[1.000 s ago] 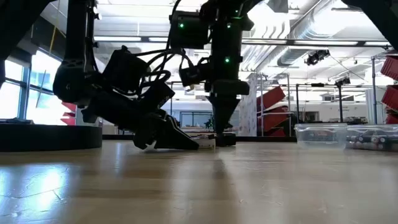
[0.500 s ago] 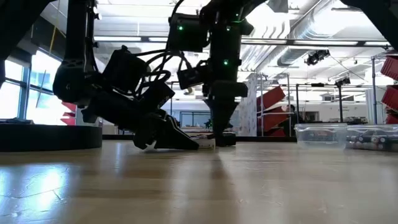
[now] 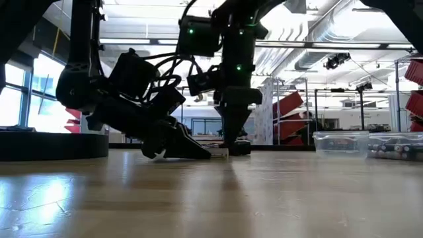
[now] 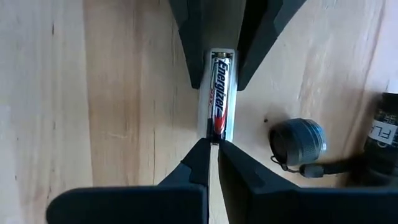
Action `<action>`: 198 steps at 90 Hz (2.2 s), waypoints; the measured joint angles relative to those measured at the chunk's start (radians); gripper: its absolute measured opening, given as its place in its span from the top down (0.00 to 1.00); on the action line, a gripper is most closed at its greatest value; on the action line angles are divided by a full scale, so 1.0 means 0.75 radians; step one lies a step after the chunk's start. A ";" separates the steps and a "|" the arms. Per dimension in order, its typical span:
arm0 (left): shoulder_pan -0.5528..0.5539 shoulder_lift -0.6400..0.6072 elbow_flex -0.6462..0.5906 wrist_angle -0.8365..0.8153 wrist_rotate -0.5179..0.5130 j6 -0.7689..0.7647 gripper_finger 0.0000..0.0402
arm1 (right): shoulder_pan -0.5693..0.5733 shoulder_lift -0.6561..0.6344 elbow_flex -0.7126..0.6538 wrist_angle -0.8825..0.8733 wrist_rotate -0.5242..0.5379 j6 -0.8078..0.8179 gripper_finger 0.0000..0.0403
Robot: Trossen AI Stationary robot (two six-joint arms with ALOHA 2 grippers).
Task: Insert battery
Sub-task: Insert the silver battery into the white battery case
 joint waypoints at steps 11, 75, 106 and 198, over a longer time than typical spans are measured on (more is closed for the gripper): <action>0.000 -0.001 0.000 0.000 0.000 -0.001 0.82 | 0.001 0.006 0.001 0.001 0.000 -0.029 1.00; 0.000 -0.001 0.001 0.000 0.001 0.003 0.82 | -0.017 0.014 0.002 0.008 -0.117 -0.520 1.00; 0.000 -0.001 0.001 0.001 0.000 0.000 0.82 | -0.056 0.015 0.029 -0.030 -0.131 -0.442 1.00; 0.007 0.000 0.003 -0.003 0.006 -0.002 0.82 | -0.019 0.051 0.094 0.122 0.044 -0.289 1.00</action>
